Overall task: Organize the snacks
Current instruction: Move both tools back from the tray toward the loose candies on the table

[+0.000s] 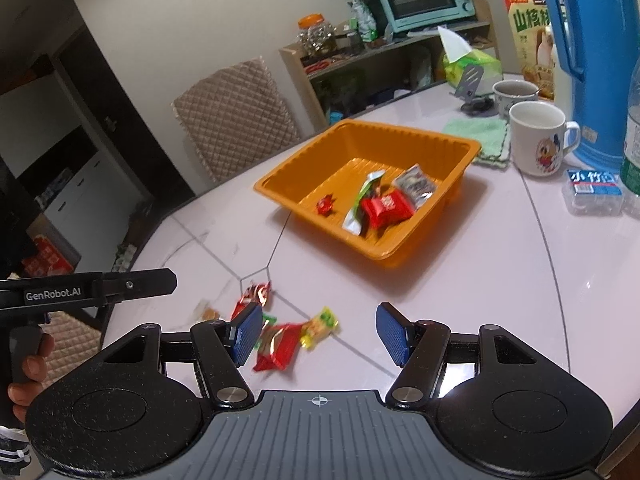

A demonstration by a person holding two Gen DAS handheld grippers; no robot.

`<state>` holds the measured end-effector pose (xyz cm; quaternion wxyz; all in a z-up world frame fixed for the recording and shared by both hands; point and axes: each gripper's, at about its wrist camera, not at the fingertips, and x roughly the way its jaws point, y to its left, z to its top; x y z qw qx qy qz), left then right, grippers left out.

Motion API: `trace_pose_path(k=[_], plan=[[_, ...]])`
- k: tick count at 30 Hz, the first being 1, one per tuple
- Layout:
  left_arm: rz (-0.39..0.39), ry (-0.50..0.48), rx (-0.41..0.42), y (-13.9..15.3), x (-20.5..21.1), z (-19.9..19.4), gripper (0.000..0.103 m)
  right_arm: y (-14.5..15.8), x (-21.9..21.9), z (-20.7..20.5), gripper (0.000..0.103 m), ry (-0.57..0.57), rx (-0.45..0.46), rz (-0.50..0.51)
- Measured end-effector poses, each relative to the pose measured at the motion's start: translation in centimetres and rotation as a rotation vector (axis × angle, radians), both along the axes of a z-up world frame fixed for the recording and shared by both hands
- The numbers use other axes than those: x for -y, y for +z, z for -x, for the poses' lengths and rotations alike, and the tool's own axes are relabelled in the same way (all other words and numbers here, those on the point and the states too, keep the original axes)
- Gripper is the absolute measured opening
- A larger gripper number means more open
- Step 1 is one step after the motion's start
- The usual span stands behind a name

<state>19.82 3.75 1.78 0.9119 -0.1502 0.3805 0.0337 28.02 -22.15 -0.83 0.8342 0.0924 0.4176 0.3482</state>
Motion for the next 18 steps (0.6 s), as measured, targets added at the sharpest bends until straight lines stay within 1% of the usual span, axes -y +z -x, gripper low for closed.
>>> trace_pose_path(k=[7, 14, 18], plan=[[0.000, 0.017, -0.013, -0.5, -0.1, 2.0, 0.045, -0.6, -0.7, 1.3, 0.063, 0.030, -0.017, 0.014], [-0.020, 0.027, -0.058, -1.8, -0.1, 3.2, 0.045, -1.8, -1.8, 2.3, 0.063, 0.059, -0.040, 0.042], [-0.009, 0.034, -0.084, -2.8, -0.3, 3.7, 0.045, -2.4, -2.5, 2.6, 0.063, 0.073, -0.059, 0.049]])
